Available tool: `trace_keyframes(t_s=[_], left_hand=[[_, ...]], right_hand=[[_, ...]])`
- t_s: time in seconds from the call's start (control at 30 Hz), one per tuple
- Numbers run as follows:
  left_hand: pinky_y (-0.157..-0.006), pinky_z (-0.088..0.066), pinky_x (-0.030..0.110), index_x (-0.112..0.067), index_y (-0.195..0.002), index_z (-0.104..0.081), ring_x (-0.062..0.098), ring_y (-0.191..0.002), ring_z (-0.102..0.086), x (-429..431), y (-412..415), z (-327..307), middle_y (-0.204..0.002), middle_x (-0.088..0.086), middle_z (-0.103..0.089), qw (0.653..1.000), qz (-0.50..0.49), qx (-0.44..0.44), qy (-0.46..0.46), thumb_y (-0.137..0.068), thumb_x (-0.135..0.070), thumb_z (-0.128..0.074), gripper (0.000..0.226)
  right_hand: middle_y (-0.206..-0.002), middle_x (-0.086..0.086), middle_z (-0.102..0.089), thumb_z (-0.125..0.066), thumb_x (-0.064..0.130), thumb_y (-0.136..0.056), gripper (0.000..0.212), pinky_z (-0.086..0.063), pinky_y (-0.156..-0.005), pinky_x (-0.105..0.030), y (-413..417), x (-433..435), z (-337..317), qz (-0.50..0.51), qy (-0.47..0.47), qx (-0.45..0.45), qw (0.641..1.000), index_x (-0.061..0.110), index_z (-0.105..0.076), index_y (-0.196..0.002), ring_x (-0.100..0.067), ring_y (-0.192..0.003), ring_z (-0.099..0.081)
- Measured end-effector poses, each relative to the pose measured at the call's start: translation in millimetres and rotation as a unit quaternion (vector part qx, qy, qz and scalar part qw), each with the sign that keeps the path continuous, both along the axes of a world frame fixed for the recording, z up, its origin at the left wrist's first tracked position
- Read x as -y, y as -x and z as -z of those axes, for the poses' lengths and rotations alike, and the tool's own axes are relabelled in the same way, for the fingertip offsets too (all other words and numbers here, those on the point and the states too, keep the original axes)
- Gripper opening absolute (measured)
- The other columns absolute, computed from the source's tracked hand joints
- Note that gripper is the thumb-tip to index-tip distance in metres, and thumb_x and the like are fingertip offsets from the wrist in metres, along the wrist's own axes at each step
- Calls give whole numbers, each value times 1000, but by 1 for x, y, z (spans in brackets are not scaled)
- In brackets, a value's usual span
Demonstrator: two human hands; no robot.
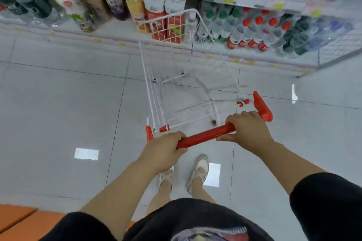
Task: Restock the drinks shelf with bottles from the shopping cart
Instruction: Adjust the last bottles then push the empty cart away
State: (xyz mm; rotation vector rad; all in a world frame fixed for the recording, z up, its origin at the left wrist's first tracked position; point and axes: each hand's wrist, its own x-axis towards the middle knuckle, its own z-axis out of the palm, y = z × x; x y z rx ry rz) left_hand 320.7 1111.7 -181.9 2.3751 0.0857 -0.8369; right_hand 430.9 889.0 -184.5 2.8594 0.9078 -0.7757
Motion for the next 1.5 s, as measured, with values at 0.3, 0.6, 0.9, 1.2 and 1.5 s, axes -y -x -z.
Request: trace_keyframes(t_s=[0.3, 0.6, 0.9, 1.2, 1.5], left_hand=[[-74, -40, 25, -35, -121, -52, 12, -98, -59, 51, -41, -1, -111, -12, -62, 973, 221, 65, -33, -93, -44, -46, 30], [-104, -19, 26, -35, -125, -52, 15, -115, -50, 168, -99, 6, -121, -11, -58, 921, 328, 202, -58, -92, -46, -46, 35], [-103, -17, 27, -41, -109, -60, 11, -113, -49, 328, -147, 7, -109, -18, -62, 880, 440, 176, -21, -86, -55, -50, 29], [-104, -17, 26, -39, -112, -59, 9, -112, -48, 493, -143, 7, -112, -18, -61, 810, 557, 180, 12, -88, -53, -49, 30], [-104, -24, 31, -39, -107, -62, 13, -103, -53, 640, -127, 18, -96, -16, -65, 696, 684, 210, 51, -85, -55, -51, 30]], right_hand=[[-74, 6, -61, -52, 75, -65, 55, -43, -85, -31, 84, 72, -3, 309, -15, -14, 951, 24, -60, -85, -15, -73, -53], [-81, 6, -60, -50, 57, -84, 39, -36, -76, -27, 140, 181, 6, 468, -92, 43, 878, 23, -61, -99, -15, -78, -52], [-71, 8, -51, -42, 62, -86, 37, -31, -68, -26, 165, 280, 6, 590, -74, 34, 803, 25, -51, -86, -14, -69, -46], [-88, 8, -61, -53, 53, -86, 36, -46, -77, -28, 210, 381, 0, 736, -137, 39, 661, 23, -58, -106, -12, -82, -56], [-91, 6, -64, -52, 45, -90, 27, -36, -96, -29, 271, 440, -9, 821, -67, 56, 564, 25, -62, -104, -13, -93, -51]])
